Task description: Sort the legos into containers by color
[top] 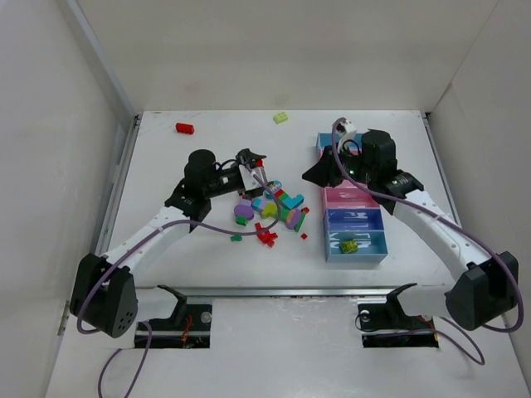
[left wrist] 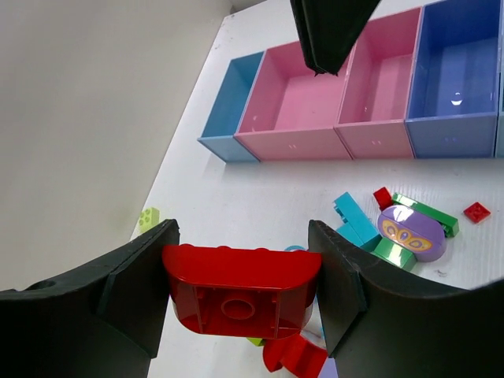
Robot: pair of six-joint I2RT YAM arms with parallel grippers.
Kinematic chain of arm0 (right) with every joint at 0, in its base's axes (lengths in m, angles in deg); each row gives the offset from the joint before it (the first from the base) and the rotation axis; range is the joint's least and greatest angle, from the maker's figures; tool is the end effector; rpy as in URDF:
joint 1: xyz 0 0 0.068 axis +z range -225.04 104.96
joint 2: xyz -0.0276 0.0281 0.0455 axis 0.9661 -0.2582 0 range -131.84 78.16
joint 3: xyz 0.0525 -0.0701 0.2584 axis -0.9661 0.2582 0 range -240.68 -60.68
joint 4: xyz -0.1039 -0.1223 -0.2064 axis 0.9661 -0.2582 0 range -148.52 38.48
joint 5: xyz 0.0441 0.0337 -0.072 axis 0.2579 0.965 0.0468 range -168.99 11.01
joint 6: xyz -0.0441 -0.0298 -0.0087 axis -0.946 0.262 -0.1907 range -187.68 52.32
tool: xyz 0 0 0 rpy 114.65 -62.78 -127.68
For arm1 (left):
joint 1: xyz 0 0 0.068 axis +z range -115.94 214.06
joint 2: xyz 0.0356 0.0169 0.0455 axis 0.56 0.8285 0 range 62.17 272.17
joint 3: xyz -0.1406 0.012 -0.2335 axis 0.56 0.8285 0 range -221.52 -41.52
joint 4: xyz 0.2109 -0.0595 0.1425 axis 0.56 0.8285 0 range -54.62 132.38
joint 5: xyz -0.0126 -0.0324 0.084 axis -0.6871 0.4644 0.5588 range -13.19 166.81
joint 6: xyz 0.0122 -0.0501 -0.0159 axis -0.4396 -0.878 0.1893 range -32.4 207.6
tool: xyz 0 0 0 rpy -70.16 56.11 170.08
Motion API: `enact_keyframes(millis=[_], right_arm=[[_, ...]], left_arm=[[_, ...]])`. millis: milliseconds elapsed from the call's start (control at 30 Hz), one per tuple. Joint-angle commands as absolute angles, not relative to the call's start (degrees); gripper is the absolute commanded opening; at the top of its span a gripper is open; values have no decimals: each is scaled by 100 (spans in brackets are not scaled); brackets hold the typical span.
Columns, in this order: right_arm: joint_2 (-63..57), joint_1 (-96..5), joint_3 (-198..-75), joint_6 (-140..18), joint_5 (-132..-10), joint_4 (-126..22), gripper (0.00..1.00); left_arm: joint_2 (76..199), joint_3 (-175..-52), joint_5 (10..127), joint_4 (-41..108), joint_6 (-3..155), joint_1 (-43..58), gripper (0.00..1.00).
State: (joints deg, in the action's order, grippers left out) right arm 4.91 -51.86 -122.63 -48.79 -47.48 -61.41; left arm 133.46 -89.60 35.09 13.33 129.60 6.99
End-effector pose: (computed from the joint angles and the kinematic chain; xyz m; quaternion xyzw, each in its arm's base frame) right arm 0.2622 0.1325 0.3394 -0.1831 0.7878 0.4043 0.4272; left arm 0.2427 -0.1505 0.3201 0.5836 0.4086 -0.1672 0.6816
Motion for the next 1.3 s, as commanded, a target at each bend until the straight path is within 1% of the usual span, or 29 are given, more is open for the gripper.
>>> enact_keyframes(millis=[0,67,100,167,200,367,467,567,633,800,867,933,967,1000,1033,1067,1133,1167,1233,1267], right_arm=[[433,-5228,-12545,-4852,-4841,-6005,35],[363,-5228,-12606,-4852,-4788,-6005,56],[302,-5228,-12607,-4852,-4710,-6005,70],[197,-5228,-12790,-4939,-4332,-6005,86],[144,-5167,-12870,-5088,-4157,-5935,100],[-479,-4842,-13669,-5274,-2813,-5820,100],[-980,-4648,-14197,-5335,-2443,-5820,100],[-1332,-4455,-14417,-5335,-2380,-5820,100],[-1411,-4393,-14417,-5275,-2652,-5820,100],[-1412,-4393,-14365,-5274,-2652,-5820,100],[-1464,-4393,-14365,-5274,-2652,-5820,97],[-1465,-4393,-14365,-5274,-2600,-5820,91],[-1569,-4340,-14434,-5274,-2547,-5820,78],[-1570,-4340,-14487,-5274,-2547,-5820,78],[-1623,-4340,-14488,-5274,-2547,-5820,73],[-1623,-4340,-14488,-5274,-2477,-5820,62],[-1684,-4287,-14540,-5274,-2476,-5820,51],[-1685,-4287,-14540,-5274,-2424,-5820,39],[-1685,-4287,-14541,-5274,-2424,-5820,26],[-1685,-4287,-14541,-5274,-2424,-5820,14]], left_arm=[[13328,-9092,3339,1006,12610,725,0],[13328,-9092,3261,1006,12610,725,0],[13328,-9092,3147,1006,12610,725,0],[13275,-9092,2988,1006,12610,725,0],[13275,-9092,2770,954,12697,725,0],[12933,-8881,2425,954,13522,480,0],[12932,-8819,2346,954,13638,479,0],[12932,-8890,2346,901,13638,479,0],[12932,-8890,2398,901,13638,479,0],[12932,-8942,2451,796,13585,479,0],[12993,-8942,2451,735,13463,479,0],[13046,-8942,2451,672,13375,479,0],[13107,-9012,2451,672,13296,479,0],[13108,-9013,2451,672,13295,479,0],[13108,-9065,2451,672,13243,479,0],[13108,-9065,2451,672,13242,479,0],[13161,-9065,2451,672,13242,479,0],[13161,-9065,2451,672,13190,479,0],[13161,-9118,2504,620,13129,426,0],[13213,-9118,2556,620,13128,426,0]])
